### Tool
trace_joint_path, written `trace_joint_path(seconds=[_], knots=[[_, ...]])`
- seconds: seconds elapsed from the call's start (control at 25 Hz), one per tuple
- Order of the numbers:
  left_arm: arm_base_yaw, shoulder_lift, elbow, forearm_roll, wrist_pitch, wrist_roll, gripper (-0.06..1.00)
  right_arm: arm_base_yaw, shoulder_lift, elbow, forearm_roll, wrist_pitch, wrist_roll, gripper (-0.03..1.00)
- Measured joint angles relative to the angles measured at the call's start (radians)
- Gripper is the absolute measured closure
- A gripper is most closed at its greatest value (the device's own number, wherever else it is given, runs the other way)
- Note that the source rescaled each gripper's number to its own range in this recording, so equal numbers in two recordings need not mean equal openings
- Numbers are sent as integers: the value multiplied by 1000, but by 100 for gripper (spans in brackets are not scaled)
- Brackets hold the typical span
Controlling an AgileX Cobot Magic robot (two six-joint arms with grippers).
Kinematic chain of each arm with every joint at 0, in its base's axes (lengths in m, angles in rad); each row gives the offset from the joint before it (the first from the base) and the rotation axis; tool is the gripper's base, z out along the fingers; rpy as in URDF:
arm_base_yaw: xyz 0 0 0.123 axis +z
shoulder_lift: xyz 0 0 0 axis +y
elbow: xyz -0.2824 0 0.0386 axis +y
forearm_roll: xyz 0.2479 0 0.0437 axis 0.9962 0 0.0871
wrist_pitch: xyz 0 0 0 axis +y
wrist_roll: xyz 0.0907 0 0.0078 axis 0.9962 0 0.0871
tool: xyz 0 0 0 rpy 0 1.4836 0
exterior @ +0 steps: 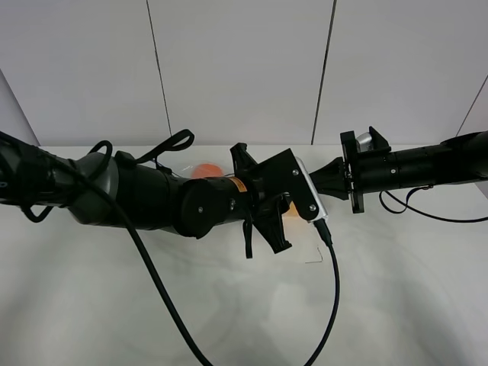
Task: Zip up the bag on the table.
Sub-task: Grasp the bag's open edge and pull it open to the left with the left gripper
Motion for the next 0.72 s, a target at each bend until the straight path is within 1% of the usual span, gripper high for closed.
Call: trace_joint_path(seconds=[0.08, 0.12, 0.52, 0.6, 0.72], knots=[[-1, 0, 0, 1, -1, 5, 92, 0, 0, 0, 0, 0, 0, 97], [-1, 0, 0, 2, -1, 12, 94, 0, 0, 0, 0, 0, 0, 97], [1, -11, 2, 0, -4, 100, 94, 0, 0, 0, 5, 1, 1, 97], [13, -23, 4, 0, 4, 107, 94, 0, -1, 0, 18, 5, 3, 97], [34, -35, 8, 3, 12, 147, 94, 2, -4, 0, 35, 6, 3, 97]])
